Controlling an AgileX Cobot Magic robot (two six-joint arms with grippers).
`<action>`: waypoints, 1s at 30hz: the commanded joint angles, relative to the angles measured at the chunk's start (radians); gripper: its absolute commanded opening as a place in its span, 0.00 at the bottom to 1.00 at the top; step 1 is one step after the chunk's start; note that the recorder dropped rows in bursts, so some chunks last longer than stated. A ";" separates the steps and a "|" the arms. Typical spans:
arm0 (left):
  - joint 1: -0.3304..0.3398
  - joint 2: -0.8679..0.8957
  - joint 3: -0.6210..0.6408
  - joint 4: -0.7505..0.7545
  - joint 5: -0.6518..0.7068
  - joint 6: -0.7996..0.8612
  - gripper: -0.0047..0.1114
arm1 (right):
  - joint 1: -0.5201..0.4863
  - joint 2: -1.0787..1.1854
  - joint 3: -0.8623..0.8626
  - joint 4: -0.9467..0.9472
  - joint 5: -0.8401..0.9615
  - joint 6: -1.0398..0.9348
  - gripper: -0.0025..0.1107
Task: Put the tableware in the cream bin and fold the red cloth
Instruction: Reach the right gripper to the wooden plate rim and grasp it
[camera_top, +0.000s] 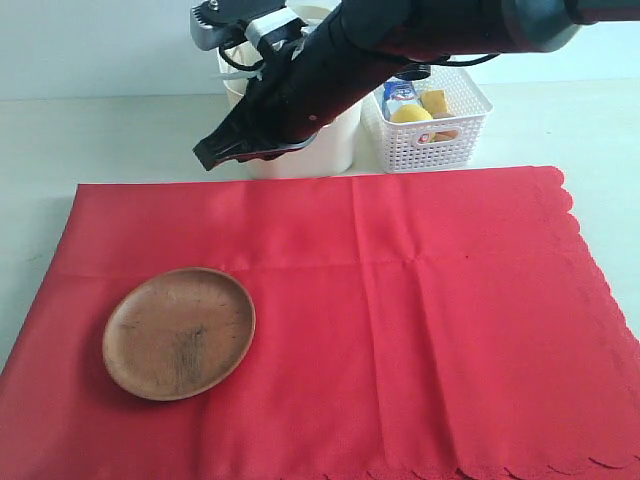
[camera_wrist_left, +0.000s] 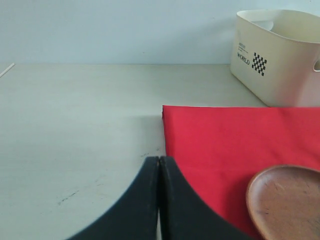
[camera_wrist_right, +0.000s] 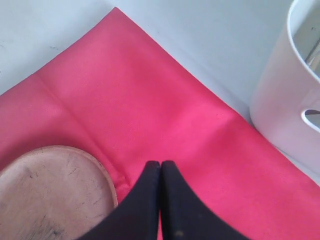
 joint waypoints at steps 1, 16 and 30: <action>0.002 -0.006 0.003 0.007 -0.005 -0.002 0.04 | 0.000 0.013 0.001 -0.026 -0.008 0.003 0.02; 0.002 -0.006 0.003 0.007 -0.005 -0.002 0.04 | 0.000 0.140 0.001 -0.062 0.041 0.051 0.02; 0.002 -0.006 0.003 0.007 -0.005 -0.002 0.04 | 0.038 0.226 -0.015 -0.046 0.075 0.096 0.38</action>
